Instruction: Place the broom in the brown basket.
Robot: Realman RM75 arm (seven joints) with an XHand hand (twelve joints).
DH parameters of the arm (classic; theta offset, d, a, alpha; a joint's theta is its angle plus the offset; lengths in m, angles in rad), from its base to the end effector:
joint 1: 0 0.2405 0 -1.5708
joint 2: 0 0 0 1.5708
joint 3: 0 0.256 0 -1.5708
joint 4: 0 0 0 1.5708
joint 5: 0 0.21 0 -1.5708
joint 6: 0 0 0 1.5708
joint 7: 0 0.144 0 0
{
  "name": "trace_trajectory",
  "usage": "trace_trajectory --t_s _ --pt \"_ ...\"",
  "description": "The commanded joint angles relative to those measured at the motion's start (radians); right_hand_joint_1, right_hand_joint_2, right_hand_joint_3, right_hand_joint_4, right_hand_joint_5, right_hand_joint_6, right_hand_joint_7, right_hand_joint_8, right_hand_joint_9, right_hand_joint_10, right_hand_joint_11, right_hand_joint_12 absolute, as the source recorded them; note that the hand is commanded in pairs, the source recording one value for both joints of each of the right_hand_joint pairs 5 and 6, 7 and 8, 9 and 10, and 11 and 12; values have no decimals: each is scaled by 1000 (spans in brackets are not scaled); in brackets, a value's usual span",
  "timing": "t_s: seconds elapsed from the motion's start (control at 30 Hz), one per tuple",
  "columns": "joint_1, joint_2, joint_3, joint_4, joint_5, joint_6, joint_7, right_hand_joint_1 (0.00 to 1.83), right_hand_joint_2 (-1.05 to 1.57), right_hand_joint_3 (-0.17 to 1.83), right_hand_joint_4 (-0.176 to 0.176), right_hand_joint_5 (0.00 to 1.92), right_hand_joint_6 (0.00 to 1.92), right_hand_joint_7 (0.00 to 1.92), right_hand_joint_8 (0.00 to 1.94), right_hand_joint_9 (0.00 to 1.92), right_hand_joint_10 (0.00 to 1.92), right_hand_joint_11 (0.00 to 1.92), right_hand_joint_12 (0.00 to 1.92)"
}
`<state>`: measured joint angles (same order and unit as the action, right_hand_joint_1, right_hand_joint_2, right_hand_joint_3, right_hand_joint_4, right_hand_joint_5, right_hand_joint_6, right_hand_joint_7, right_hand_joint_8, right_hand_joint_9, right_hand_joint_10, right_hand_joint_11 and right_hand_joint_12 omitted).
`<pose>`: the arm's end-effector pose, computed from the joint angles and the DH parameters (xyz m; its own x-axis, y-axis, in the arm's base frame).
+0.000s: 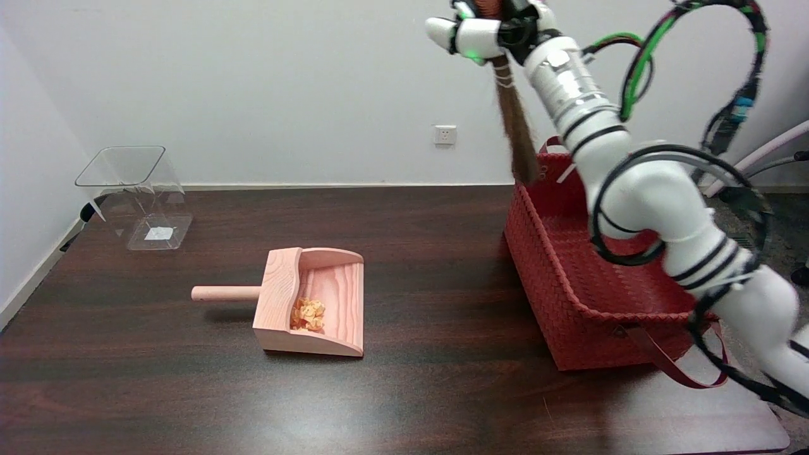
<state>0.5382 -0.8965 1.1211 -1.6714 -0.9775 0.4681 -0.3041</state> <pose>-0.0573 -0.4186 0.3240 0.3426 0.1876 0.9206 -0.8659 -0.3171 0.3868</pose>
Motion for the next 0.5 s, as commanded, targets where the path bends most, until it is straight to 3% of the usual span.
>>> trace_trajectory --t_s 0.03,0.2,0.5 --pt "-372 326 285 -194 223 28 7 1313 1138 481 0 1920 1920 1920 1920 1920 1920 1920 1920" --pt "-540 325 456 -198 225 -9 69 1314 1134 472 0 1920 1920 1920 1920 1920 1920 1920 1920" --pt "-595 331 454 -204 309 -11 70 1337 1085 501 0 1920 1920 1920 1920 1920 1920 1920 1920"
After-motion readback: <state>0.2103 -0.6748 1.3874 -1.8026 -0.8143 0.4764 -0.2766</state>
